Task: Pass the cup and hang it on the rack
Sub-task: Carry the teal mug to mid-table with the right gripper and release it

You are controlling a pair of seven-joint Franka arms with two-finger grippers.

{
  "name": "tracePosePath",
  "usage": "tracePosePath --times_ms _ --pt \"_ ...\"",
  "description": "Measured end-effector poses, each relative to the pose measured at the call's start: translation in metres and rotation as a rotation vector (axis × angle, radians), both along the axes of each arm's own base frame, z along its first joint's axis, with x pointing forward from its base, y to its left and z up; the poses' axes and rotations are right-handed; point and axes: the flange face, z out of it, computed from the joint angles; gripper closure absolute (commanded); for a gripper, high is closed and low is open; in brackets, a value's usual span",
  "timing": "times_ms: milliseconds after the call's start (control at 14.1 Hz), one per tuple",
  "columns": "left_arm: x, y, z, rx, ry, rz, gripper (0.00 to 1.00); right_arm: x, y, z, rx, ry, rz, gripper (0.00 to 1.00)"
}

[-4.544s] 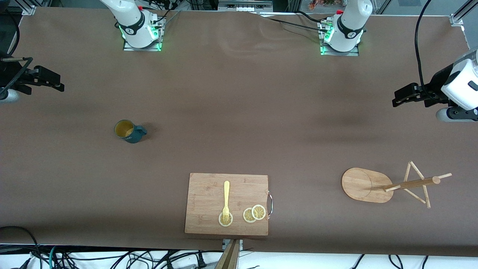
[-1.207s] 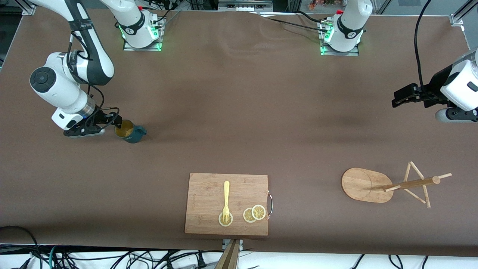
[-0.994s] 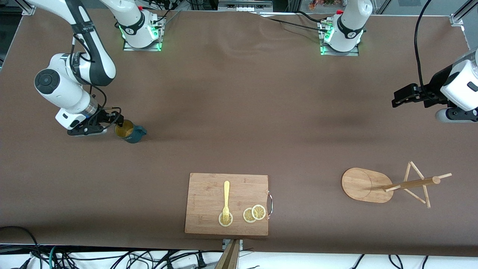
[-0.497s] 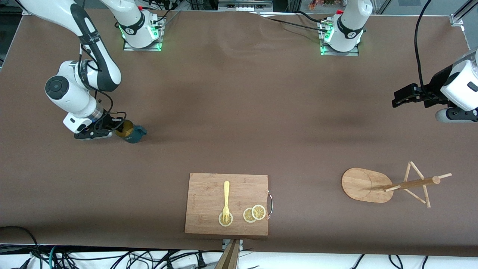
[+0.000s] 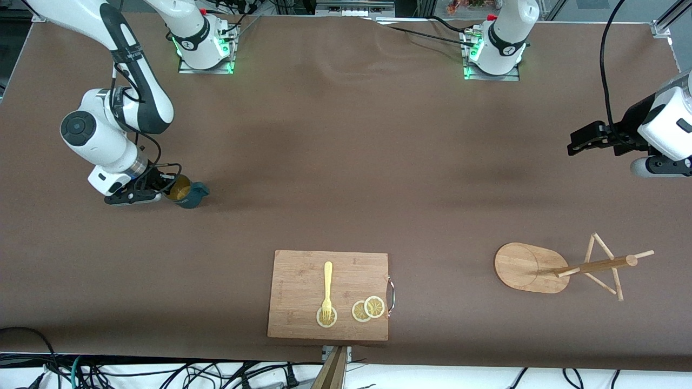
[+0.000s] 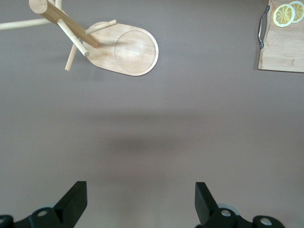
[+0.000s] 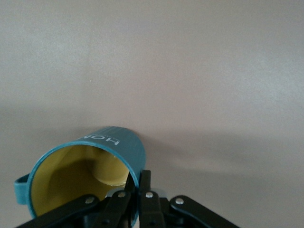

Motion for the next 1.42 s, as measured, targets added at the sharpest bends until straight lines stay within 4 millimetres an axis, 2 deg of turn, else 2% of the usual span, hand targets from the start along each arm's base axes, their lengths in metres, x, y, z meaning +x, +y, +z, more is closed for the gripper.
tracePosePath --times_ms 213,355,426,568,852,994,1136,1420 --pt "0.000 -0.001 0.000 0.000 0.000 -0.001 0.00 0.023 0.019 0.036 -0.005 0.044 0.002 1.00" --pt "0.000 -0.001 0.000 0.000 0.000 -0.001 0.00 0.035 0.048 0.061 -0.005 0.047 -0.016 1.00" --pt "0.000 -0.001 0.000 0.000 0.000 -0.001 0.00 0.040 0.069 0.072 -0.001 0.037 -0.036 1.00" --pt "0.000 -0.001 0.000 0.000 0.000 -0.001 0.00 0.040 0.124 0.091 0.000 0.031 -0.079 1.00" --pt "0.002 -0.001 -0.004 0.001 0.007 -0.001 0.00 0.023 0.261 0.112 0.008 0.010 -0.170 1.00" --pt "0.004 -0.002 -0.010 0.001 0.017 -0.003 0.00 0.016 0.316 0.115 0.009 0.037 -0.245 1.00" --pt "0.007 -0.008 -0.016 -0.019 0.028 -0.008 0.00 0.008 0.369 0.109 0.027 0.059 -0.313 1.00" --pt "0.012 -0.012 -0.031 -0.034 0.053 -0.010 0.00 -0.030 0.475 0.064 0.014 0.068 -0.402 1.00"
